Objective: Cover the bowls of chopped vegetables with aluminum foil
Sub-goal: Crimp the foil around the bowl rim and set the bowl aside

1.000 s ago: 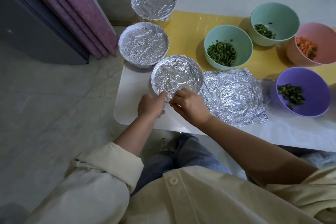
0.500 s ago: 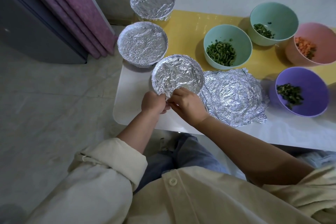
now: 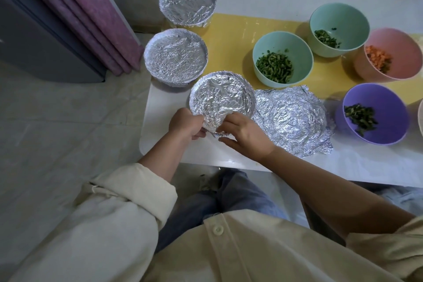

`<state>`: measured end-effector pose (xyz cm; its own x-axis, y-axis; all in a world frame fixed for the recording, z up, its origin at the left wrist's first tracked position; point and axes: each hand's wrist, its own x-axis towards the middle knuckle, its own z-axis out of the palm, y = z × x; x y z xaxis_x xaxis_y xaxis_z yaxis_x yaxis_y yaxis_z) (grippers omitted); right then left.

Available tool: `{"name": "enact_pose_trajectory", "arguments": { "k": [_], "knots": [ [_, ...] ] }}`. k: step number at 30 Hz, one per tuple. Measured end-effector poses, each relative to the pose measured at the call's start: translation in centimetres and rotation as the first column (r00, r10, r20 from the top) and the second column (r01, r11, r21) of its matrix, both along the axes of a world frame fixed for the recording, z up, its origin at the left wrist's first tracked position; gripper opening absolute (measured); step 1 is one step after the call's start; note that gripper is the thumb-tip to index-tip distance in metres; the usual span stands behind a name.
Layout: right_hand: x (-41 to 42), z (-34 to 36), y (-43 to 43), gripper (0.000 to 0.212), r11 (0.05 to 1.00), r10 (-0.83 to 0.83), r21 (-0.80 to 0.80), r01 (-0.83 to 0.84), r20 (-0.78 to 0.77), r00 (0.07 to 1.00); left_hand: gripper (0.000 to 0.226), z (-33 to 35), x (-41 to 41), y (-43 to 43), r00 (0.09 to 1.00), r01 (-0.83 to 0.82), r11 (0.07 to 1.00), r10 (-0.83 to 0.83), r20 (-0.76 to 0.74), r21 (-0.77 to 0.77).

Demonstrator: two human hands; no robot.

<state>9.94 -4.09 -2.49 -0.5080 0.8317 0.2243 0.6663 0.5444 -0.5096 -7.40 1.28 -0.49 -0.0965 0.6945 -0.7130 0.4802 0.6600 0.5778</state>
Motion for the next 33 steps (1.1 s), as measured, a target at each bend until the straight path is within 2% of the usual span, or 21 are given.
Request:
{"name": "enact_pose_trajectory", "arguments": {
  "k": [3, 7, 9, 14, 17, 23, 29, 33],
  "knots": [
    [0.0, -0.4, -0.1, 0.009, 0.997, -0.043, 0.06, 0.041, 0.025, 0.999, 0.02, 0.0, 0.0, -0.1, 1.0, -0.014, 1.0, 0.014, 0.0, 0.02],
    [-0.9, -0.6, 0.2, 0.023, 0.996, -0.076, 0.049, 0.075, 0.026, 0.997, 0.027, 0.1, 0.4, -1.2, 0.993, -0.118, 0.991, 0.116, 0.028, 0.069],
    [-1.5, -0.4, 0.4, 0.029, 0.995, -0.087, 0.045, 0.086, 0.022, 0.996, 0.031, 0.1, 0.8, -2.2, 0.989, -0.139, 0.989, 0.137, 0.046, 0.046],
    [-2.5, -0.3, 0.5, 0.032, 0.994, -0.105, 0.044, 0.104, 0.016, 0.994, 0.024, -0.5, 1.9, -3.1, 0.971, -0.213, 0.977, 0.212, 0.113, 0.003],
    [-2.4, -0.7, 0.7, 0.033, 0.991, -0.128, 0.027, 0.127, 0.014, 0.992, 0.025, -0.5, 2.0, -2.6, 0.972, -0.215, 0.977, 0.213, 0.103, 0.007],
    [-2.5, -0.6, 0.6, 0.03, 0.99, -0.139, 0.037, 0.138, 0.027, 0.99, 0.021, 0.5, 1.4, -2.6, 0.975, -0.156, 0.982, 0.171, 0.144, -0.11],
    [-2.7, -0.7, 0.9, 0.03, 0.989, -0.147, -0.008, 0.147, -0.001, 0.989, 0.029, -0.6, 1.9, -2.1, 0.977, -0.167, 0.986, 0.169, 0.126, -0.028],
    [-2.7, -0.5, 0.8, 0.032, 0.988, -0.155, -0.011, 0.155, -0.014, 0.988, 0.029, -0.6, 1.5, -2.0, 0.985, -0.14, 0.988, 0.145, 0.098, -0.06]
  ]
}}
